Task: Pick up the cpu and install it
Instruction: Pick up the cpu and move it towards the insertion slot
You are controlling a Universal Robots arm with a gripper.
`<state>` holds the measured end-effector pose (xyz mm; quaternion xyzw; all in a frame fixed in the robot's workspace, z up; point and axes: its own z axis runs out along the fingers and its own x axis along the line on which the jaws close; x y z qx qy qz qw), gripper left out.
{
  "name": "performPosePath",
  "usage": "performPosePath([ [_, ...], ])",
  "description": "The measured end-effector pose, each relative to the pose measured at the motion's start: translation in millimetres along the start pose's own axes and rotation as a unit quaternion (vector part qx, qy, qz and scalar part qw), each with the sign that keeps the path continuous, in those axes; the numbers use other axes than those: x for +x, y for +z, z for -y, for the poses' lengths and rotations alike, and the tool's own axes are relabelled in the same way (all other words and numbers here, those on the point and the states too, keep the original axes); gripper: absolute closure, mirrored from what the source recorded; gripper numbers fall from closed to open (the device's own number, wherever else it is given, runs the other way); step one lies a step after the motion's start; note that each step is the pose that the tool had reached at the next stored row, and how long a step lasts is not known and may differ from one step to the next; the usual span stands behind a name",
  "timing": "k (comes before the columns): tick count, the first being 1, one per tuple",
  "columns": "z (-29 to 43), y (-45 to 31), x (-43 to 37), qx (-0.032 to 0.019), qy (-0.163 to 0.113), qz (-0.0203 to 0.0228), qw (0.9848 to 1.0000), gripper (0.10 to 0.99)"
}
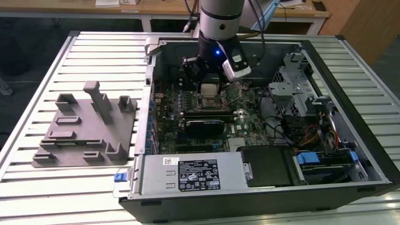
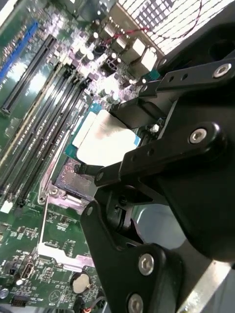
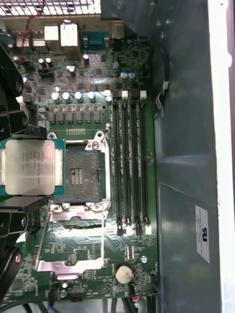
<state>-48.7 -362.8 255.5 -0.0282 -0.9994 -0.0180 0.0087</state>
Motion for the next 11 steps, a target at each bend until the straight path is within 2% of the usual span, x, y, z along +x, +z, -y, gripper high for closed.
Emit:
performPosePath([
  [5,-3.9,7.0,-1.3,-0.0001,-0.002,-0.0001,1.0,0.545],
  [11,-10.3,12.4,-6.8,0.0,-0.005,-0.0002,1.0,0.545],
])
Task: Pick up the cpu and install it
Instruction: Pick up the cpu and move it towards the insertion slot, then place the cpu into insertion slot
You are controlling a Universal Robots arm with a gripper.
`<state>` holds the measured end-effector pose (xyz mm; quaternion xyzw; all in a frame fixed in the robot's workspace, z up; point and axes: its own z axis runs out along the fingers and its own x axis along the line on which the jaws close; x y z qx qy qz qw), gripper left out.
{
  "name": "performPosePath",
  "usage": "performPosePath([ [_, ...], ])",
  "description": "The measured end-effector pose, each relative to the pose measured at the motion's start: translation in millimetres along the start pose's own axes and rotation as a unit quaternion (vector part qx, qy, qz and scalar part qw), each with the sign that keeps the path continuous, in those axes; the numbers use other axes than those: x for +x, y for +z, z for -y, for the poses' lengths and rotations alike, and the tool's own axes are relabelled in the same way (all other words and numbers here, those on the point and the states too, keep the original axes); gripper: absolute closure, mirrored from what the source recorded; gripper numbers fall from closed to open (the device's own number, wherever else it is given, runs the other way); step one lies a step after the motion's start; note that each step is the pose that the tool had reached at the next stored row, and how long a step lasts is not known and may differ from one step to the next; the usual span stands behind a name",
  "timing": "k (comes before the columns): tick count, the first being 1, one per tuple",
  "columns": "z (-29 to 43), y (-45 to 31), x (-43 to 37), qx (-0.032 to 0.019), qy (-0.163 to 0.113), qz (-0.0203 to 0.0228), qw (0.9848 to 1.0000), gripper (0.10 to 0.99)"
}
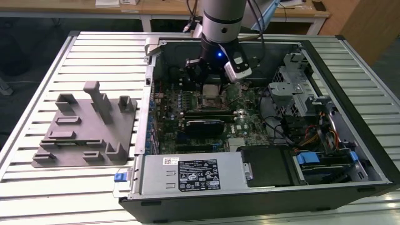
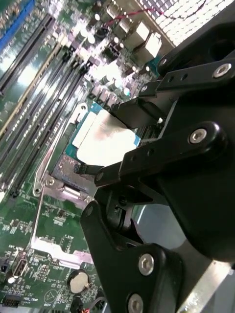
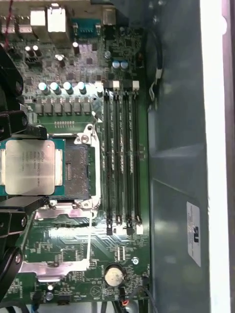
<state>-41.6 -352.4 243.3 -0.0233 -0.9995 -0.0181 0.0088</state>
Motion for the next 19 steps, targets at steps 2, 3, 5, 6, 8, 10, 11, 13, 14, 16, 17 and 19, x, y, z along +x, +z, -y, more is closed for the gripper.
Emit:
performPosePath([
  [2,-1.5,1.8,-2.5,0.0,0.0,0.0,1.0,0.545],
  [3,-2.1,2.7,-3.9,-0.0001,-0.001,0.0001,1.0,0.545],
  [5,-2.7,4.4,-6.6,0.0,-0.001,0.0,1.0,0.545],
  [6,-2.8,5.3,-7.8,0.0,-0.001,0.0,1.0,0.545],
  [8,-2.9,6.5,-8.7,0.0,-0.001,0.0,1.0,0.545],
  [10,-2.9,6.5,-8.7,0.0002,-0.001,-0.0001,1.0,0.545],
  [11,-2.9,6.7,-8.7,0.0001,-0.001,0.0,1.0,0.545],
  [13,-2.9,6.9,-8.7,0.0,-0.001,0.0,1.0,0.545],
  [14,-2.9,6.9,-8.7,0.0,-0.001,0.0,1.0,0.545],
  [16,-2.9,6.9,-8.7,0.0,-0.001,0.0,1.0,0.545],
  [17,-2.9,6.9,-8.7,0.0001,-0.001,0.0,1.0,0.545],
  [19,-2.9,7.0,-8.7,0.0,-0.001,0.0,1.0,0.545],
])
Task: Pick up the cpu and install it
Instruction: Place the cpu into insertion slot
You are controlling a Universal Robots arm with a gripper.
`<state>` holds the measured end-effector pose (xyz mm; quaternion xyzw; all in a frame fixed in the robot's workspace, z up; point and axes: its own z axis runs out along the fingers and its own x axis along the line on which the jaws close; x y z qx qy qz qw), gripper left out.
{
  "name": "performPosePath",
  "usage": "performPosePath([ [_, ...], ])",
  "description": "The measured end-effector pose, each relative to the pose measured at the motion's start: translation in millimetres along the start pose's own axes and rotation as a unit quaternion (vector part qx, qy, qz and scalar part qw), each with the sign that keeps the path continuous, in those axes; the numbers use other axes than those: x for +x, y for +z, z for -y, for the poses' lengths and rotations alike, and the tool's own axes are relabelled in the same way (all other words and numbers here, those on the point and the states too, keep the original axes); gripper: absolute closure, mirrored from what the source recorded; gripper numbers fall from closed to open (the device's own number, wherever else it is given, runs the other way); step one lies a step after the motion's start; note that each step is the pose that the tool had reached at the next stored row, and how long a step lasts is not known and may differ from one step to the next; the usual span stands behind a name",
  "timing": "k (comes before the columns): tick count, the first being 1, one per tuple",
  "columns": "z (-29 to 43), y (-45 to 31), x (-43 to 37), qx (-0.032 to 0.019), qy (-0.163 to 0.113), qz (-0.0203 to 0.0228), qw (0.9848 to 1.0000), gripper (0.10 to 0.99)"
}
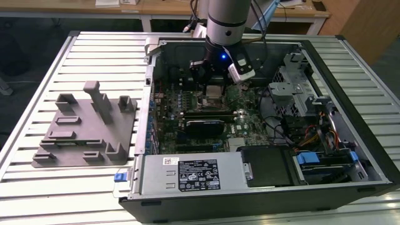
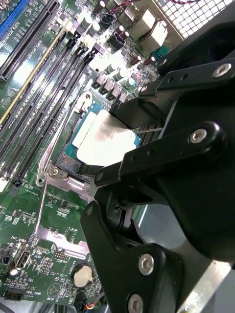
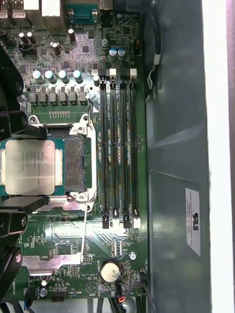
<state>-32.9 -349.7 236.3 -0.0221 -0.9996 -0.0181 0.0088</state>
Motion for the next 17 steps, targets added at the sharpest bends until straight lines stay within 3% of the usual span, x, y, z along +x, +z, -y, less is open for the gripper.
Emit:
performPosePath([
  [5,0.0,0.1,0.0,-0.0001,0.003,0.0001,1.0,0.545],
  [9,0.0,0.1,0.0,-0.0005,0.025,0.0009,0.9997,0.545],
  [13,0.0,0.2,0.0,-0.001,0.056,0.002,0.9984,0.545],
  [17,0.0,0.3,0.0,-0.0016,0.088,0.0031,0.9961,0.545],
])
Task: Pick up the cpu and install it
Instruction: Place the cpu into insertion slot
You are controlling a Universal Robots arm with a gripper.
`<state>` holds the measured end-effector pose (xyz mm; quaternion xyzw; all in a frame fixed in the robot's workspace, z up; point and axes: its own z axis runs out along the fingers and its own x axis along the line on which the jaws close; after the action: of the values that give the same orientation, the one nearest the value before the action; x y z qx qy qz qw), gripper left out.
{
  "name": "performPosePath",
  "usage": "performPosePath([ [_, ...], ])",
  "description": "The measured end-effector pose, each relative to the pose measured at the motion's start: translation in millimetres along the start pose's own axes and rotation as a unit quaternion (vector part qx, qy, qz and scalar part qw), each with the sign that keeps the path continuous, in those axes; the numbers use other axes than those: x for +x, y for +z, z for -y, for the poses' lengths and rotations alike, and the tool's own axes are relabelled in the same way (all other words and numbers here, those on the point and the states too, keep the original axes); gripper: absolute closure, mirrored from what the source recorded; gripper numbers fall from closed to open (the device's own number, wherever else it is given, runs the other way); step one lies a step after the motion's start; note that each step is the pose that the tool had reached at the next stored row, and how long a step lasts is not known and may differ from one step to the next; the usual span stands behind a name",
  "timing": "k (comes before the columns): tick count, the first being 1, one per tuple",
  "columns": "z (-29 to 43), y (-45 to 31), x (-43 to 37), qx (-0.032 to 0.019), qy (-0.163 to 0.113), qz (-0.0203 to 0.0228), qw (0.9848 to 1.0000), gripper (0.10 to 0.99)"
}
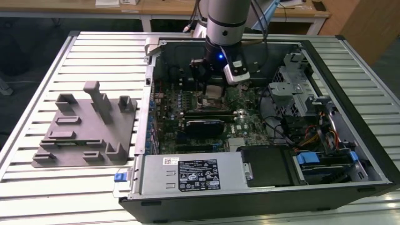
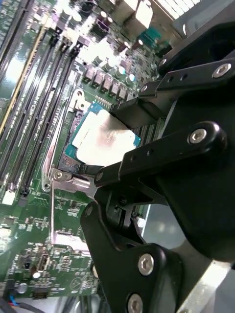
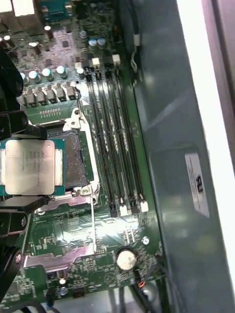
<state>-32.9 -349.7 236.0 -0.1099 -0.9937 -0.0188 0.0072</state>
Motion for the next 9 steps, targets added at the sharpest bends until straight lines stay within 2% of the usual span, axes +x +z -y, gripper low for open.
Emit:
performPosePath([
  [5,0.0,0.2,0.0,-0.0008,0.042,0.0015,0.9991,0.545],
  [9,0.0,0.3,0.0,-0.0014,0.076,0.0027,0.9971,0.545],
])
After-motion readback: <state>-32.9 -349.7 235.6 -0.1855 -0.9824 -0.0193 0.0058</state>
